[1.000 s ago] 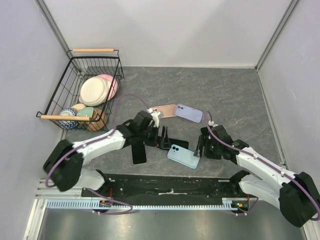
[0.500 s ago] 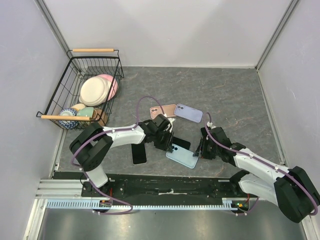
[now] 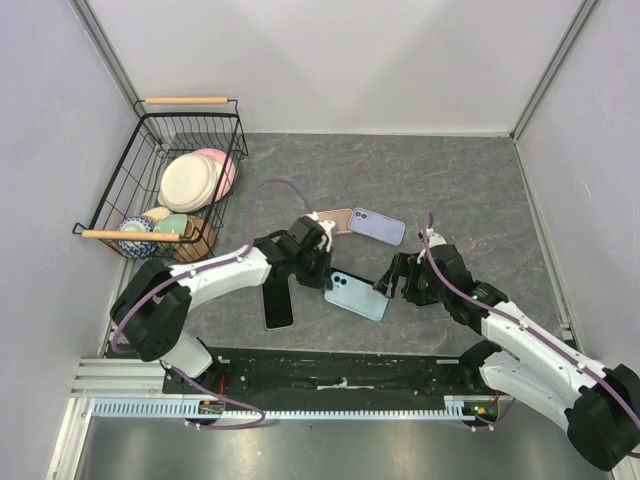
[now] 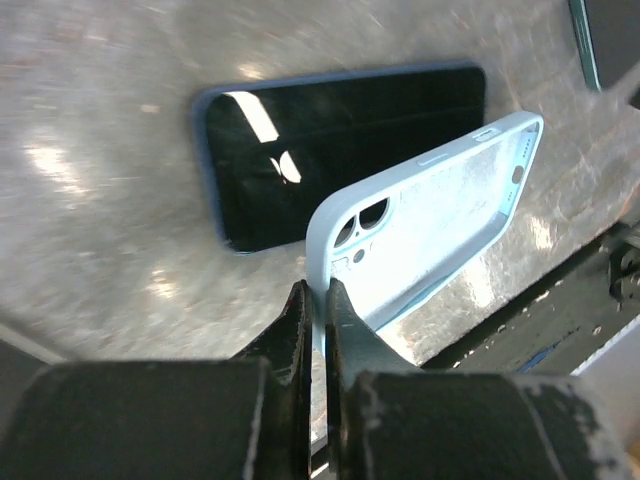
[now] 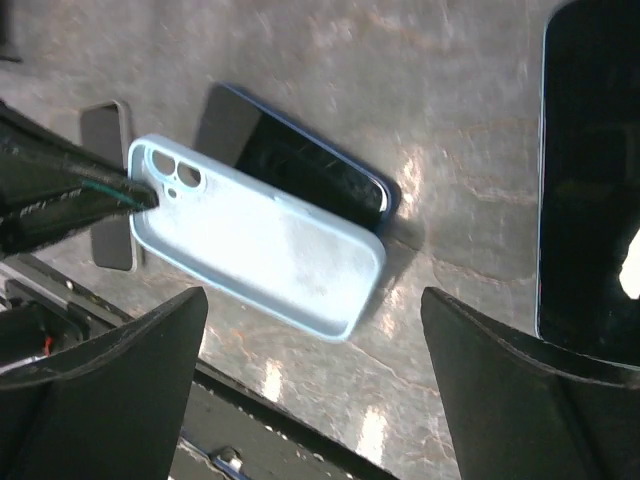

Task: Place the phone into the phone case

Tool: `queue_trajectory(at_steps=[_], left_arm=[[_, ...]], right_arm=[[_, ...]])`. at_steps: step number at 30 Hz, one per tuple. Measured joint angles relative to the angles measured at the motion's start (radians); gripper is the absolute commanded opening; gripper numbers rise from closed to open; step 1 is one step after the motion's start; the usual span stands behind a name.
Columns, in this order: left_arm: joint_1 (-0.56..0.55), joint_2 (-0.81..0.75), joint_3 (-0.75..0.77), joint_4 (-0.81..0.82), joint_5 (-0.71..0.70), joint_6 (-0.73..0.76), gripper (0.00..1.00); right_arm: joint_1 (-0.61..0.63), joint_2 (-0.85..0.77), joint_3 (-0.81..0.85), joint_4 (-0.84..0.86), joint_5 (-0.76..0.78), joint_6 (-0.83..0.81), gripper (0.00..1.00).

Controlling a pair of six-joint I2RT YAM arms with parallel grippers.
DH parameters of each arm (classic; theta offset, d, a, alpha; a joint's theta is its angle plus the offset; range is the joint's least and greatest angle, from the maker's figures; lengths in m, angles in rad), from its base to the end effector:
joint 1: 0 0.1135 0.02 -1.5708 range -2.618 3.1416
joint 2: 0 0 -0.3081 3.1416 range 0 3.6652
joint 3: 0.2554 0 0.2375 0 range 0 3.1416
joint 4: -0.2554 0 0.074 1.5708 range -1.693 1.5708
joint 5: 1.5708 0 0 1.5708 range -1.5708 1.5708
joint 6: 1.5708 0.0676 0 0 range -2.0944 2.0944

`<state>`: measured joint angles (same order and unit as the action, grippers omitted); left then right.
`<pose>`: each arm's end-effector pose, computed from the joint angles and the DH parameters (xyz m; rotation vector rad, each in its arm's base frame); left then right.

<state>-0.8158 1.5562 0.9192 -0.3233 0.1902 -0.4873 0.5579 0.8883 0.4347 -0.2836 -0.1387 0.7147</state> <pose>0.2075 -0.2392 0.2181 0.5174 2.6294 -0.7150 0.1332 0.0942 0.2111 0.1162 2.4354 0.7773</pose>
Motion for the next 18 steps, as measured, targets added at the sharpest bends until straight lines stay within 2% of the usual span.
queue_trajectory(at_steps=[4, 10, 18], left_arm=[[0.137, -0.055, -0.003, -0.022, -0.013, 0.014, 0.02], [0.379, -0.064, -0.029, -0.011, 0.011, 0.016, 0.02], [0.396, 0.122, 0.025, 0.047, 0.085, 0.014, 0.02]], right_arm=[[0.001, -0.008, 0.063, 0.006, 0.032, -0.013, 0.98], [0.001, 0.065, 0.09, 0.01, 0.047, -0.031, 0.98], [0.001, 0.101, 0.09, 0.01, 0.05, -0.042, 0.98]])
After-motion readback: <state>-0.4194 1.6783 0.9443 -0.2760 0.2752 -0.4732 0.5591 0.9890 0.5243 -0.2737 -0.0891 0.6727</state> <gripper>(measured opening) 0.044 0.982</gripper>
